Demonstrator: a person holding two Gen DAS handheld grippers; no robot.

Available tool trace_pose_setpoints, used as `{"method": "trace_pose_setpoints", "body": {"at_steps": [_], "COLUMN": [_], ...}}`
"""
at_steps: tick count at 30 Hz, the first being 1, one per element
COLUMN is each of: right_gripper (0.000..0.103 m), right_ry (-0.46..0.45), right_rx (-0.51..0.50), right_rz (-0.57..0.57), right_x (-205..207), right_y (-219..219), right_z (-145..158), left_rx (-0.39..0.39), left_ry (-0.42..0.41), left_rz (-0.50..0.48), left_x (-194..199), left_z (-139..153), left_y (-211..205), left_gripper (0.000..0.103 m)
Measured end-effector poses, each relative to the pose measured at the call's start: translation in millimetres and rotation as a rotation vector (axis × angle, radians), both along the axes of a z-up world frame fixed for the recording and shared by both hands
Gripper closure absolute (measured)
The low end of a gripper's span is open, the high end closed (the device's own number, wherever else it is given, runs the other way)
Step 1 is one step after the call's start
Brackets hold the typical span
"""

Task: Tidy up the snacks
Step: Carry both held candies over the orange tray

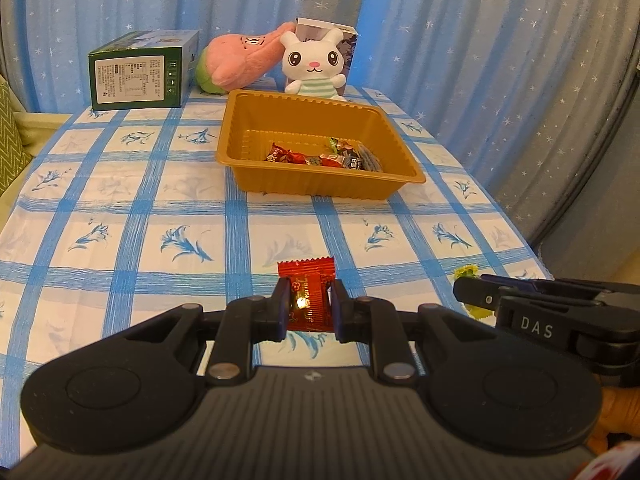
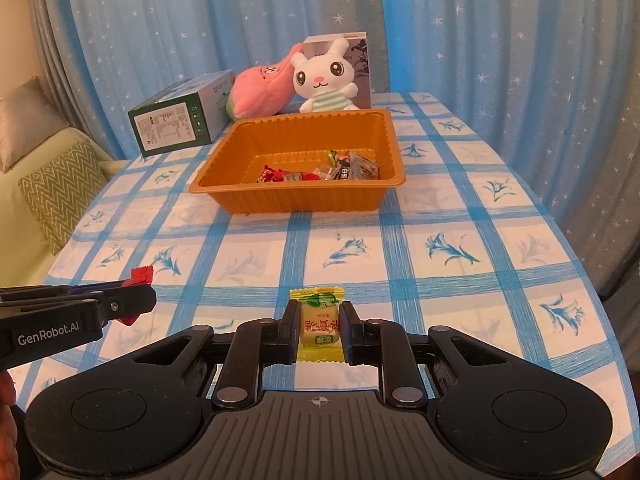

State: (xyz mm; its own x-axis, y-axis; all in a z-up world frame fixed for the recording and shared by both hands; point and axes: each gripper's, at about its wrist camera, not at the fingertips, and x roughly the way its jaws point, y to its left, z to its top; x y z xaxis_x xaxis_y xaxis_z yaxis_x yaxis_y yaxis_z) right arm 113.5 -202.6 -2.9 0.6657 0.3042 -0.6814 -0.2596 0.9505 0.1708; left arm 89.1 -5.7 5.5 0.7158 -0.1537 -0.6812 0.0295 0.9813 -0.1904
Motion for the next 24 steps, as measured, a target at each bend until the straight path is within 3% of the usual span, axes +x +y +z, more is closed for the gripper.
{"method": "trace_pose_setpoints", "body": {"at_steps": [24], "right_gripper": [0.082], "right_ry": [-0.035], "right_rx": [-0.026], "right_rz": [0.029], "right_x": [68], "right_y": [3], "right_z": [22], "left_rx": [-0.013], "left_ry": [-0.037], "left_rz": [-0.017], "left_x": [71], "left_z": [27], "left_y": [10], "left_gripper": [0.085]}}
